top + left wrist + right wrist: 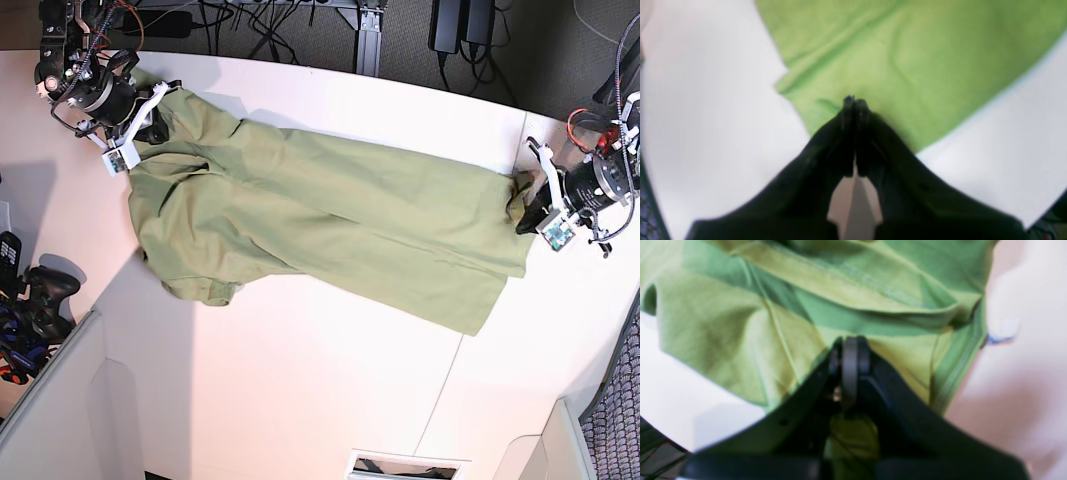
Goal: Layout the t-shirt on the table in an organized manner, then fold the t-shirt properly
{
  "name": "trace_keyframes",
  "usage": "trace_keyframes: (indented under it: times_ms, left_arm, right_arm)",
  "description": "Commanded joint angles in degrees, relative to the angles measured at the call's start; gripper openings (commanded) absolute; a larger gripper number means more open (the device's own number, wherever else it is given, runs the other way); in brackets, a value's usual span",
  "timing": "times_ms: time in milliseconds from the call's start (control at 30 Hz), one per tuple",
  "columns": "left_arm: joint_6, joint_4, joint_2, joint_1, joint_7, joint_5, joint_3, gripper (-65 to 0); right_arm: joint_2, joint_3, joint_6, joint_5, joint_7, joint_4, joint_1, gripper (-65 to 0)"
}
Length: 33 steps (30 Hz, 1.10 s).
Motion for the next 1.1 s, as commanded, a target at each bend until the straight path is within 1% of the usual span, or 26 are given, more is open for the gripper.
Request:
trace_keyframes:
  times_ms: [0,167,300,367,467,567,767,867,1067]
  left_arm:
    - [0.6,0.6,-0.5,-1.0,-1.4,-0.3,-0.5,-65.0]
    - [0.5,-3.8,3.6,-2.1,-3.4,1.4,-0.4,-65.0]
    - [0.1,-9.4,7.6,-4.2,-3.4,2.0,-0.4,-65.0]
    - [0.1,-11.7,8.8,-4.7,-3.4,3.6,-0.4,-65.0]
    - [0.1,-13.3,8.6,-4.0,-3.3,4.3,-0.4,-65.0]
    - [0.1,-13.4,8.1,-2.3,-3.4,6.6,-0.4,-65.0]
    - [0.1,-13.0,7.8,1.5,-3.4,6.4,-0.4,-65.0]
    - [0.1,-11.6,7.7,3.3,-3.3,6.4,-0.4,-65.0]
    - [0.1,-5.4,7.8,6.7,-3.3,6.4,-0.4,-65.0]
  right_arm:
    - [1.0,0.5,0.1,-0.5,-0.6,0.4,0.2,-65.0]
    - [1.0,0.5,0.1,-0.5,-0.4,0.4,0.3,-65.0]
    - [1.0,0.5,0.1,-0.5,-0.4,0.4,0.3,-65.0]
    - [1.0,0.5,0.1,-0.6,-0.4,0.4,0.3,-65.0]
    - [1.0,0.5,0.1,-0.6,-0.4,0.4,0.3,-65.0]
    - [1.0,0.5,0.0,-0.5,-0.4,0.4,0.3,-65.0]
    - [1.1,0.5,0.1,-0.8,-0.2,0.5,0.3,-65.0]
    - [1.1,0.5,0.1,-1.6,-0.2,0.5,0.3,-65.0]
    - [1.4,0.5,0.0,-1.6,-0.2,0.5,0.3,-65.0]
